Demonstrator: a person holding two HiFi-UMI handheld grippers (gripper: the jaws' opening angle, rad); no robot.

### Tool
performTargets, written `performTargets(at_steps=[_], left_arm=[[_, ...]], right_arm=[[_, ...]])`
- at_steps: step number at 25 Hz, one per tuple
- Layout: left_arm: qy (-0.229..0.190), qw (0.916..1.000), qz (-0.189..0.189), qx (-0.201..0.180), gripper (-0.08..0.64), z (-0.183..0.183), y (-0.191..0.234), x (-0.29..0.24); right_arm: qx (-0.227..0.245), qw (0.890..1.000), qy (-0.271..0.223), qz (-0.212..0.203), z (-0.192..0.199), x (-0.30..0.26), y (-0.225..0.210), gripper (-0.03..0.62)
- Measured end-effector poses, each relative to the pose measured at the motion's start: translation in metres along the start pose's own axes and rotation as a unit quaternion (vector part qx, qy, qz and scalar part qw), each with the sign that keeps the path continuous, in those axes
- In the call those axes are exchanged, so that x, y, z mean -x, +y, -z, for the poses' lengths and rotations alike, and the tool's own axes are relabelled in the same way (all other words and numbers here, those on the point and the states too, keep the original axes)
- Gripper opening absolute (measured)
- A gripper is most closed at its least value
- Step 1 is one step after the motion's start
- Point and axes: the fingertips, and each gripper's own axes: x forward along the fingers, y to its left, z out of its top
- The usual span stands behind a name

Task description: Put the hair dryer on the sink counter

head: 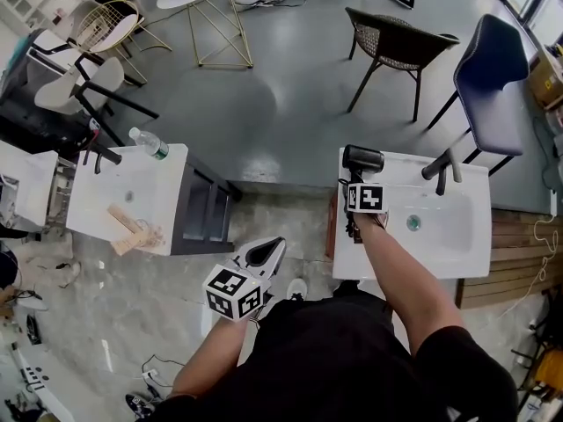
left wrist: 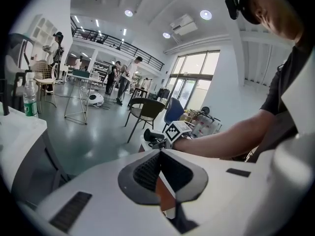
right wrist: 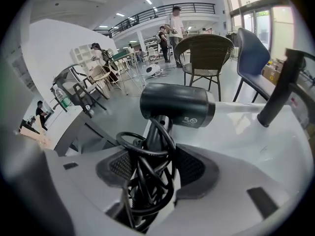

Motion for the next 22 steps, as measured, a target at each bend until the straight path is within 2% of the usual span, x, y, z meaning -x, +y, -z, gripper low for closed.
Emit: performTargets(at_steps=[9,16,22], left_arm=[[0.003,1.0000,0.003,-0.004,0.000,0.001,-0.001,0.001],[-0.001,1.0000,0.003,-0.001,0.000,-0.001,0.000,0.003],[-0.002,1.0000,0.003,-0.003,0.000,-0.002,0.004,0.004]], right_arm=[[-0.010,1.000,0.006,-0.018,0.002,-0.005,0.002,0.221],[-0.042,0.998,0.006,-0.053,0.005,-0.003,0.004,0.276],[-0.056,0.997,0.004,-0.061,0.009,0.007,0.002,0.284]])
